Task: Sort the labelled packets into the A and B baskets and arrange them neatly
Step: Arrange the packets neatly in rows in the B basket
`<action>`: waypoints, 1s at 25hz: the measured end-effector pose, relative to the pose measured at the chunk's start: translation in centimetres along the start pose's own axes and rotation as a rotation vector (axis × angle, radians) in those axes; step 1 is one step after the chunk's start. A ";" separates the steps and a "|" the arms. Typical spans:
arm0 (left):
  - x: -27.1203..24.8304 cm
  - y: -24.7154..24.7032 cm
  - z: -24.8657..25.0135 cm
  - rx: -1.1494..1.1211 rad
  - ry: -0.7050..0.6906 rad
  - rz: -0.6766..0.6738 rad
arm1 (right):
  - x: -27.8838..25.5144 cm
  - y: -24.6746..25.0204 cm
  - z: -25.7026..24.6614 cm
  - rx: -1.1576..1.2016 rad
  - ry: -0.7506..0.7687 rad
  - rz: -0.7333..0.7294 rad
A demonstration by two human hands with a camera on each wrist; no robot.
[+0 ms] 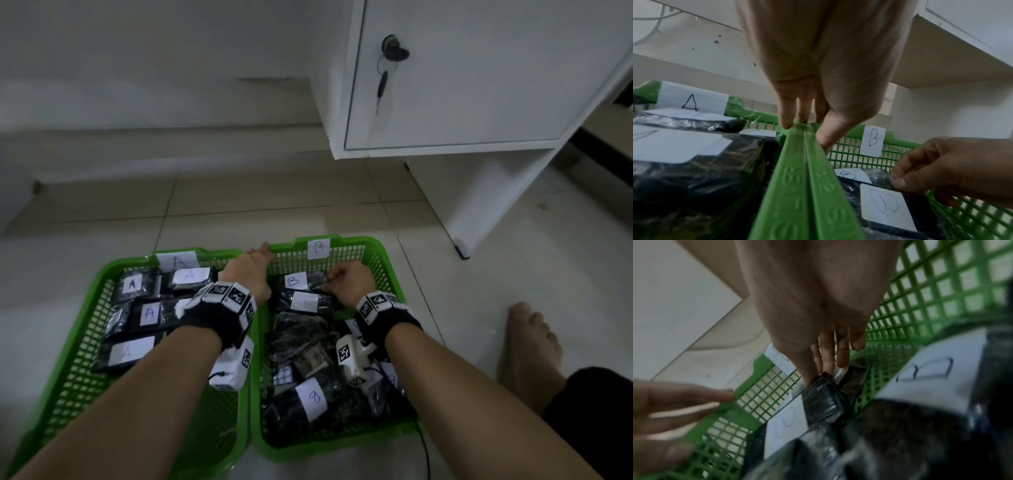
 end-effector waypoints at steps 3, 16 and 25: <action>0.0 0.0 -0.2 -0.033 0.001 0.002 | -0.1 1.4 -1.1 -0.166 0.080 0.046; 0.3 -0.1 -0.4 -0.054 0.010 -0.023 | -0.9 0.5 0.8 -0.436 0.239 -0.129; -0.1 0.2 -0.2 -0.033 0.029 0.002 | -2.2 -0.5 -2.4 -0.408 0.173 -0.187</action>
Point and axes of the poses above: each hand's wrist, its own x-axis towards the middle knuckle, its own y-axis out of the back of the hand, z = x × y, the point moved 5 cm from there along x, towards the middle knuckle, and after that the axes turned 7 degrees about -y, right-handed, at the moved point
